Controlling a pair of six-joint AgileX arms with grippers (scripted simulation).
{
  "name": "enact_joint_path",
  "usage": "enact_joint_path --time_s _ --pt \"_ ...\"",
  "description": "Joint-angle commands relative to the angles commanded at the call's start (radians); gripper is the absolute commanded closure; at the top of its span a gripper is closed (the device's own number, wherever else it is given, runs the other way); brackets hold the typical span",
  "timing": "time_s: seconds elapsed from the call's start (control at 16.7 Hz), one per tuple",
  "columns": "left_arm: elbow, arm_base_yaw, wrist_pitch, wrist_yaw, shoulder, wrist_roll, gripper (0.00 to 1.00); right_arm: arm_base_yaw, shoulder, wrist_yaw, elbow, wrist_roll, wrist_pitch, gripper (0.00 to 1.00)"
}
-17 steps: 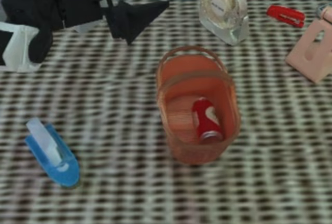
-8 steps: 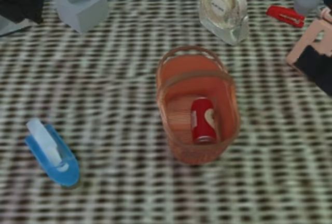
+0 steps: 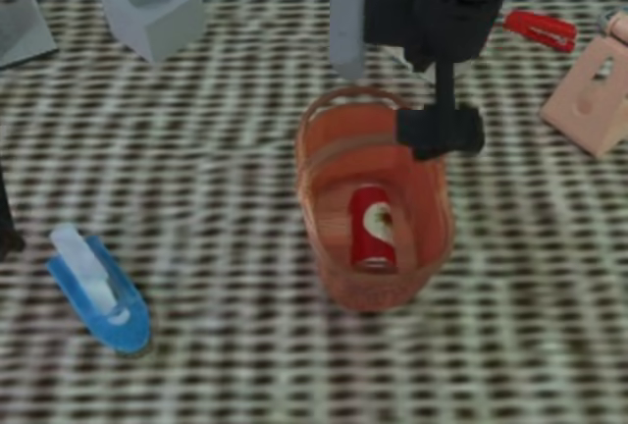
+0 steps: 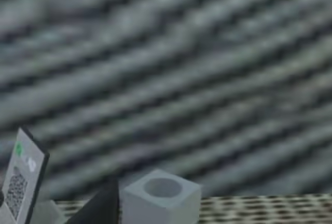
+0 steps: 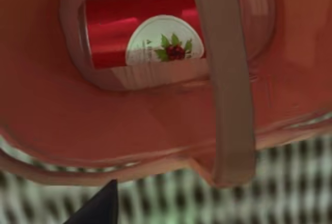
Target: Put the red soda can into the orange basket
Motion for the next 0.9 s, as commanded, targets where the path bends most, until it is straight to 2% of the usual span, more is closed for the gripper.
enact_joint_path --time_s 0.18,0.36,0.9 --pt "-0.14 0.011 -0.091 -0.095 -0.167 0.036 0.0 0.048 0.167 0.004 0.188 -0.077 -0.113 0.0" --pt "-0.221 0.016 -0.142 -0.146 -0.258 0.06 0.0 0.073 0.247 0.007 0.284 -0.118 -0.17 0.0" --pt "-0.231 0.017 -0.148 -0.152 -0.268 0.064 0.0 0.076 0.245 0.007 0.255 -0.125 -0.147 0.0"
